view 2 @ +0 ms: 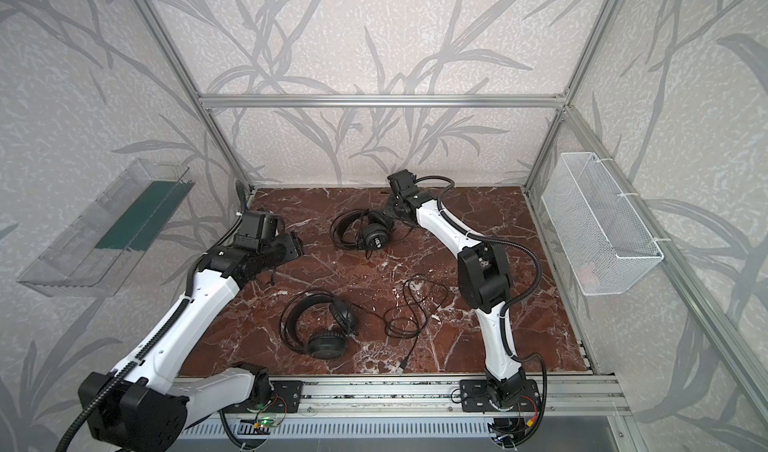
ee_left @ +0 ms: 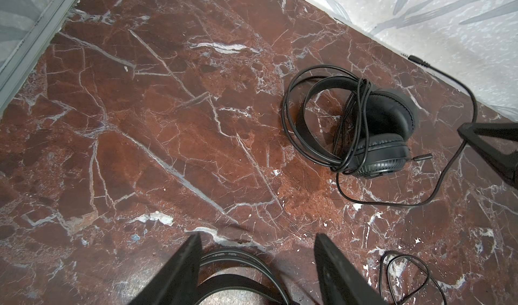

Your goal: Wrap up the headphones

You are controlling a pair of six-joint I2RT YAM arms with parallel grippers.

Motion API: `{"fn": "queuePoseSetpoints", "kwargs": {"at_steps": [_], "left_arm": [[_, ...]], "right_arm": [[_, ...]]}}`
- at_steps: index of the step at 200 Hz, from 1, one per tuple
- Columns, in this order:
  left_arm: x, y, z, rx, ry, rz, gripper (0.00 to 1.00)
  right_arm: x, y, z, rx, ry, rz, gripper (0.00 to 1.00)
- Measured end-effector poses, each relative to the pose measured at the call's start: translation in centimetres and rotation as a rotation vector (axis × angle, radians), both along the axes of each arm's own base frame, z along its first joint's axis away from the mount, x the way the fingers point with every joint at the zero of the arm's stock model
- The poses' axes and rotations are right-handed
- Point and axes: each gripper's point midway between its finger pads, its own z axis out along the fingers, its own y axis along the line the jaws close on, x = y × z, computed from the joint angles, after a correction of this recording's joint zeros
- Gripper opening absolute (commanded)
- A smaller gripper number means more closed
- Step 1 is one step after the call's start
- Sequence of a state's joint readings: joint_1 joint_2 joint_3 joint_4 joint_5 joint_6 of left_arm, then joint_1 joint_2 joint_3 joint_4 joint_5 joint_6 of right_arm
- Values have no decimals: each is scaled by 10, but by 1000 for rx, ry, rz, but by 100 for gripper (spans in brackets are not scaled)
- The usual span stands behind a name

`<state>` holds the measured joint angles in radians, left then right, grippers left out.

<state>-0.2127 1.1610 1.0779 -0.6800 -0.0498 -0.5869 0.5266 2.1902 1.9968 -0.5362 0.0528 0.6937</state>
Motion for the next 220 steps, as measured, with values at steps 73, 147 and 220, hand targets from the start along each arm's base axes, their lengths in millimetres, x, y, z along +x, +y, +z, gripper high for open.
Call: {"fn": "queuePoseSetpoints", "kwargs": {"at_steps": [73, 147, 220], "left_arm": [[0, 1, 0, -4, 1, 2, 65], [0, 0, 0, -7, 2, 0, 65], [1, 0, -2, -12, 8, -1, 65]], "right_arm": [[9, 91, -5, -80, -67, 174, 0], [42, 94, -28, -160, -157, 207, 0], [79, 69, -33, -148, -213, 194, 41]]}}
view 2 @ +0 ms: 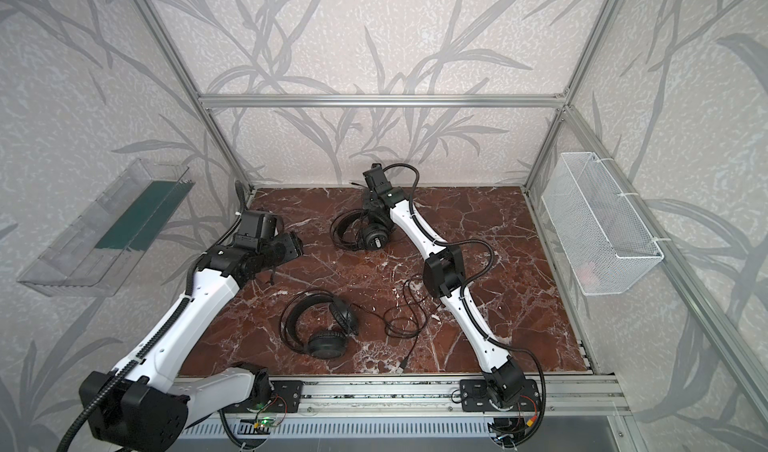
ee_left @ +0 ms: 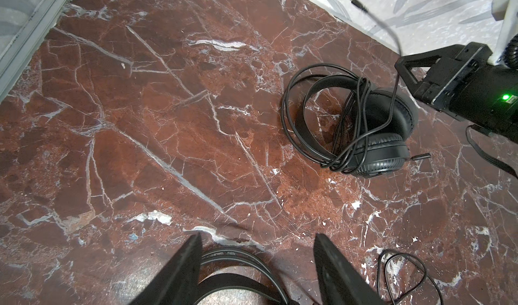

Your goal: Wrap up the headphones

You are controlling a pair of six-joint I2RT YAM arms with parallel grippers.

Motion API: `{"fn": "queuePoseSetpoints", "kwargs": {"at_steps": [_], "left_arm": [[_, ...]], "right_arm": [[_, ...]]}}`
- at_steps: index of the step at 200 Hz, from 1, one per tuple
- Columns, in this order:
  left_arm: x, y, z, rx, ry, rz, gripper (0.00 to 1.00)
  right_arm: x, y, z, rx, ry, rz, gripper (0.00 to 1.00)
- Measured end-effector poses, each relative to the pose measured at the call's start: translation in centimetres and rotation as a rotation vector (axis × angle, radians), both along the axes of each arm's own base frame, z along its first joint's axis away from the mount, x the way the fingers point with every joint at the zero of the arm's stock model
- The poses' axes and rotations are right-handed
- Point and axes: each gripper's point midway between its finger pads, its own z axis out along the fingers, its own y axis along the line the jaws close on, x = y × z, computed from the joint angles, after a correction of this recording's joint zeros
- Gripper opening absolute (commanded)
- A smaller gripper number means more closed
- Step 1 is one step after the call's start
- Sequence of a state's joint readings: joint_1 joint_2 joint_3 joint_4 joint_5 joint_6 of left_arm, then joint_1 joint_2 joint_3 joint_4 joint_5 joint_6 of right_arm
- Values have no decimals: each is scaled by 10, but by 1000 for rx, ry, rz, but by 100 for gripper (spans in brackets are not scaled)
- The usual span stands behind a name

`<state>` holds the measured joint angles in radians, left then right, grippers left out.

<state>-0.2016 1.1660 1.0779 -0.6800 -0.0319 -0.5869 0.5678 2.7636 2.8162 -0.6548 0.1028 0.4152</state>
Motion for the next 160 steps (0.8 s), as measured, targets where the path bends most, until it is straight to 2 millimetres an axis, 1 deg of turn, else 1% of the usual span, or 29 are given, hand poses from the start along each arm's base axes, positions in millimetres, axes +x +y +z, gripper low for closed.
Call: {"fn": "queuePoseSetpoints", "kwargs": {"at_steps": [13, 23, 42, 62, 75, 82, 102, 129, 145, 160], "left_arm": [[0, 0, -1, -1, 3, -2, 65], [1, -1, -3, -2, 9, -3, 65], [1, -1, -5, -3, 15, -4, 65], [1, -1, -5, -3, 16, -4, 65], [1, -1, -5, -3, 16, -3, 65], [1, -1, -5, -3, 16, -3, 65], [1, 0, -5, -3, 17, -1, 65], [2, 0, -5, -3, 16, 1, 65], [2, 0, -5, -3, 16, 1, 65], [2, 0, -5, -5, 17, 0, 65]], "right_arm": [[1, 0, 1, 6, -5, 6, 51], [1, 1, 2, 7, -6, 9, 56], [1, 0, 1, -2, -7, 13, 59], [0, -3, 4, -15, -9, 3, 59], [-1, -6, 11, -21, -12, -8, 59], [-3, -7, 18, -18, -17, -11, 59], [-8, -9, 48, 4, -43, -17, 61], [-22, -9, 106, 50, -103, -10, 66], [-37, -8, 140, 72, -133, 2, 69], [-55, -7, 163, 82, -142, 23, 71]]}}
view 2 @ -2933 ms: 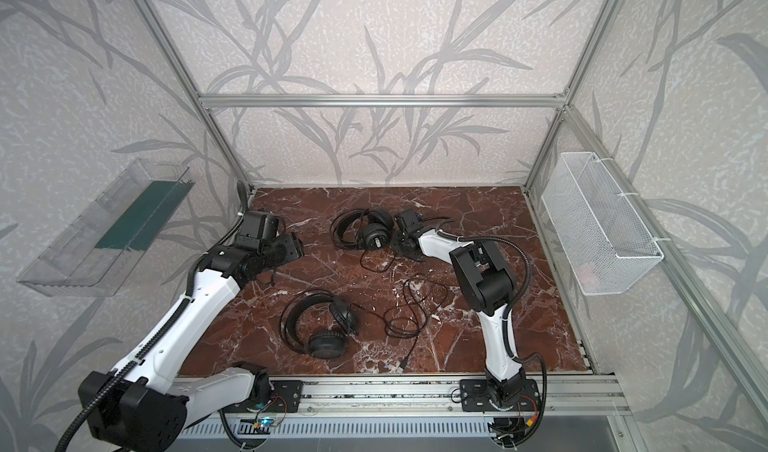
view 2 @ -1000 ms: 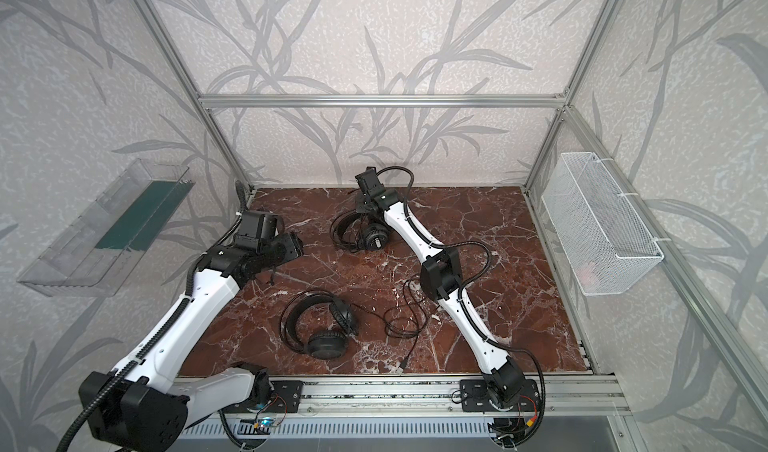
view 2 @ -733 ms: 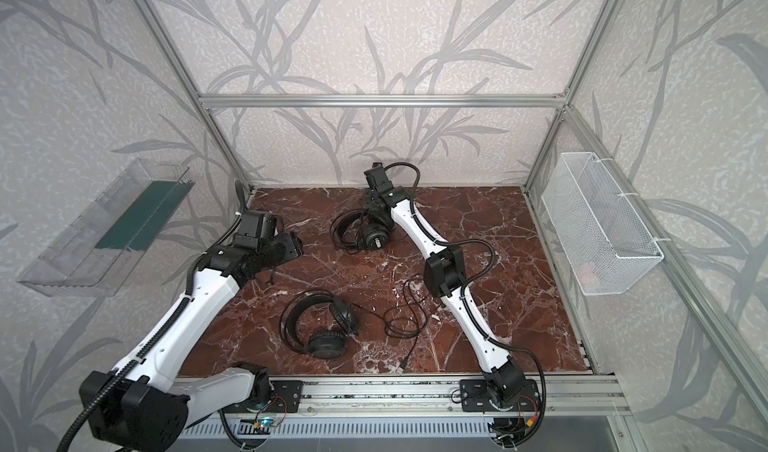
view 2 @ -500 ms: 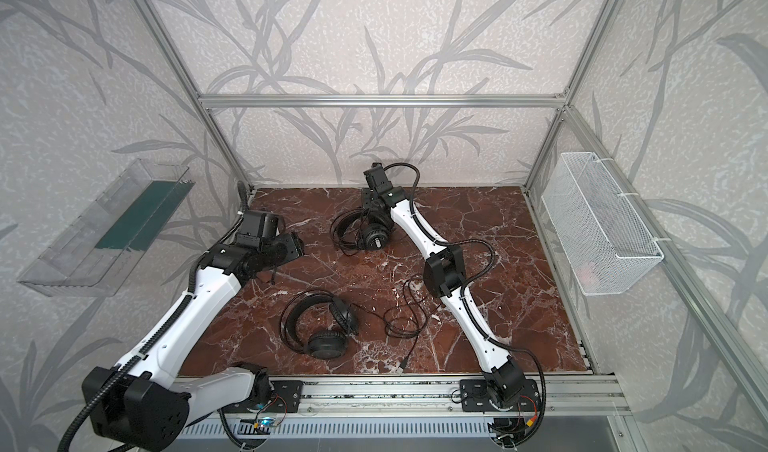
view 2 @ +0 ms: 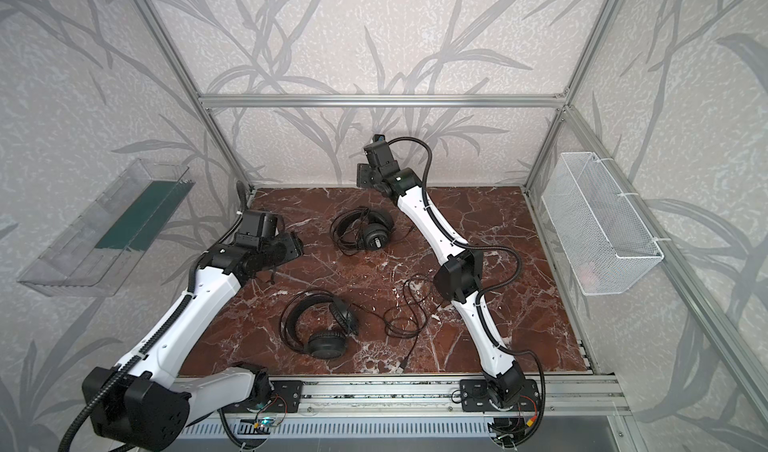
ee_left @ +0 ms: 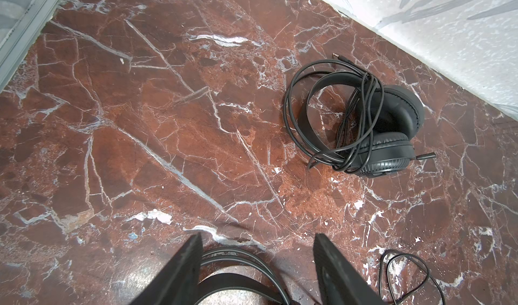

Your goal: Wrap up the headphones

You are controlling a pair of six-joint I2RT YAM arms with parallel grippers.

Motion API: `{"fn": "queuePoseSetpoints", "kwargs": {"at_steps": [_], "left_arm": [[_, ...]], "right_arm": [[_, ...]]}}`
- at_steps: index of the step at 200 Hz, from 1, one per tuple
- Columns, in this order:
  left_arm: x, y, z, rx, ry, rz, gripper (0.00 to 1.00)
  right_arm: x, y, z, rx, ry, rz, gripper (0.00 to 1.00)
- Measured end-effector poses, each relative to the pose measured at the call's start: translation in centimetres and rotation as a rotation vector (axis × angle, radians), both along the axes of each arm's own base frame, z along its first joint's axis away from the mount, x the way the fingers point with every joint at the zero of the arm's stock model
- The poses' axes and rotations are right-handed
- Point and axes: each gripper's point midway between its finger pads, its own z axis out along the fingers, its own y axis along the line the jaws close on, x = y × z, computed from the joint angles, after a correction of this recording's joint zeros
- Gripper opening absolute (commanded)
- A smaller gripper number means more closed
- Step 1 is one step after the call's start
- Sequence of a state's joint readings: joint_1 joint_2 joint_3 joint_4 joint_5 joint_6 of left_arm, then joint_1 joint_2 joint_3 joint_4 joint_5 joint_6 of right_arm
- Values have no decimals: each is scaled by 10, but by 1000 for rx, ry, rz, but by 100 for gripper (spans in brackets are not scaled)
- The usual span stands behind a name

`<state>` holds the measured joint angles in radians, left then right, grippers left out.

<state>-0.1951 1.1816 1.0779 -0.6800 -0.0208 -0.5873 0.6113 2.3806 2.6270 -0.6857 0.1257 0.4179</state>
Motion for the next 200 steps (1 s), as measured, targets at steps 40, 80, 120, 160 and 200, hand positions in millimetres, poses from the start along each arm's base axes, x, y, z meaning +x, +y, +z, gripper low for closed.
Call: {"fn": "queuePoseSetpoints", "kwargs": {"at_steps": [40, 80, 120, 160, 200], "left_arm": [[0, -2, 0, -11, 2, -9, 65], [-1, -6, 0, -32, 6, -13, 65], [-11, -11, -13, -86, 61, -8, 66], [-64, 1, -51, -105, 227, 61, 67], [-116, 7, -67, -148, 300, 109, 67]], "right_arm": [[-59, 0, -2, -17, 58, 84, 72], [-117, -14, -70, -50, 170, 142, 76], [-186, -41, -88, -36, 162, 201, 86], [-251, -65, -87, 13, 99, 287, 92], [-281, -94, -117, -20, 108, 302, 97]]}}
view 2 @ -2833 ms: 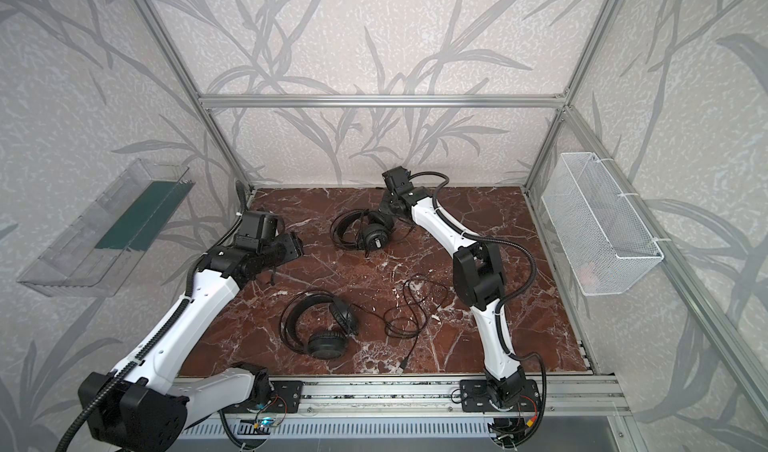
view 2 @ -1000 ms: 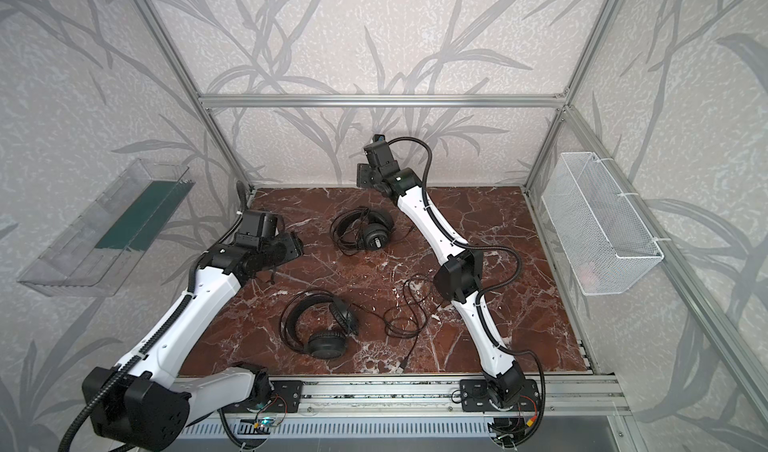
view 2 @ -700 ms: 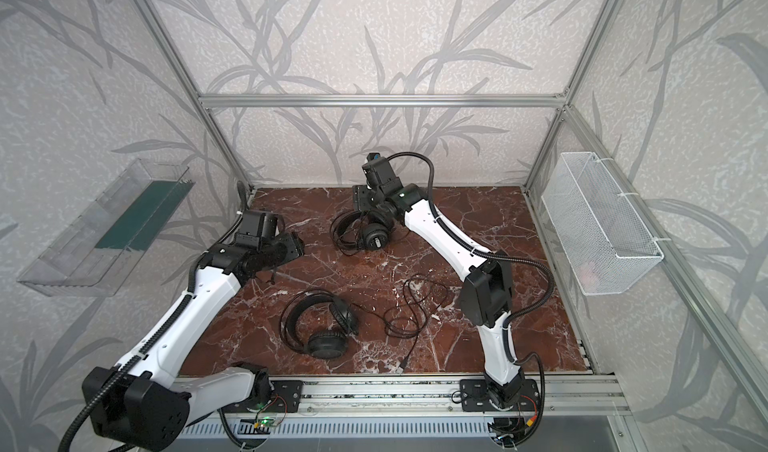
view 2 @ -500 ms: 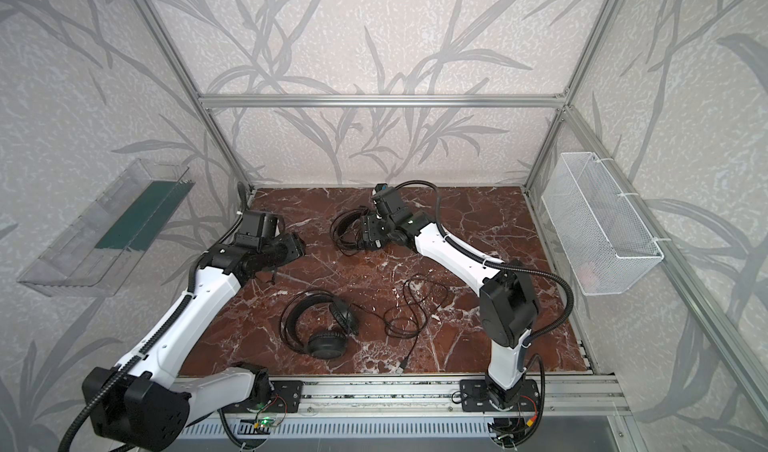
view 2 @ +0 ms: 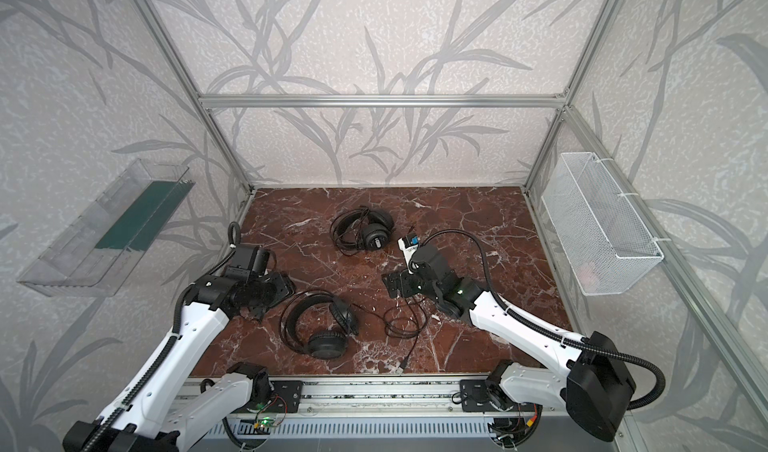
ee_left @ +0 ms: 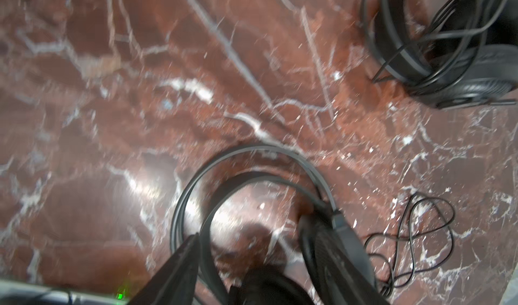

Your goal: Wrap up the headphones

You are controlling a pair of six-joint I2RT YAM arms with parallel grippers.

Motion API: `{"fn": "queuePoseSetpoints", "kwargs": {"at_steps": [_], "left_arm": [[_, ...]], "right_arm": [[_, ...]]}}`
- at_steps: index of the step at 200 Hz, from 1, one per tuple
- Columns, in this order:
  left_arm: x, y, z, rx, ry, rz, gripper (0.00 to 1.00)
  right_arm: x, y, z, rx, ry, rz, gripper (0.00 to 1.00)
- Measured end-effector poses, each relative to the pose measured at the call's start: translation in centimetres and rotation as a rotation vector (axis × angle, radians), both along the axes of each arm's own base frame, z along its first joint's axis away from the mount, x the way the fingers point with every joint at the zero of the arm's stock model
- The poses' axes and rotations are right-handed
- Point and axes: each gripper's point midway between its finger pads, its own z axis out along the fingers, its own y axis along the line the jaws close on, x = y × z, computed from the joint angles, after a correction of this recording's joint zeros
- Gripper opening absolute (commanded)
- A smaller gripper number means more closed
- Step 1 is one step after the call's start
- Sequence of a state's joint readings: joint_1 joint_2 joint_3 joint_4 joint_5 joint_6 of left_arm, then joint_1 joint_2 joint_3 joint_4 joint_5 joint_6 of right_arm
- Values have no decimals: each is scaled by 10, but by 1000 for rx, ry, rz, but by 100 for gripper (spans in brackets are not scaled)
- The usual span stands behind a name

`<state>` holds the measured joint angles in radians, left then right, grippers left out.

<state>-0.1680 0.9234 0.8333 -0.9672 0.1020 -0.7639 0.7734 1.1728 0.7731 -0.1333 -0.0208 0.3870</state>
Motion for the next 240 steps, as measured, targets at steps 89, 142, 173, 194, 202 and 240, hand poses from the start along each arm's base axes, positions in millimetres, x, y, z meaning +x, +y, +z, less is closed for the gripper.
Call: {"fn": "queuePoseSetpoints", "kwargs": {"at_steps": [89, 142, 173, 194, 202, 240], "left_arm": [[-40, 1, -53, 28, 274, 51, 67], [-40, 13, -63, 204, 362, 33, 68], [-36, 19, -71, 259, 389, 36, 67], [-33, 21, -80, 284, 424, 28, 66], [-32, 21, -83, 290, 435, 25, 65], [-28, 19, -100, 310, 487, -5, 54]], "right_arm": [[-27, 10, -27, 6, 4, 86, 99], [-43, 20, -37, -20, -24, 146, 99], [-46, 21, -39, -30, -39, 168, 99], [-49, 21, -44, -35, -44, 178, 99], [-50, 21, -46, -38, -41, 181, 99], [-55, 20, -47, -33, -45, 190, 99]]}}
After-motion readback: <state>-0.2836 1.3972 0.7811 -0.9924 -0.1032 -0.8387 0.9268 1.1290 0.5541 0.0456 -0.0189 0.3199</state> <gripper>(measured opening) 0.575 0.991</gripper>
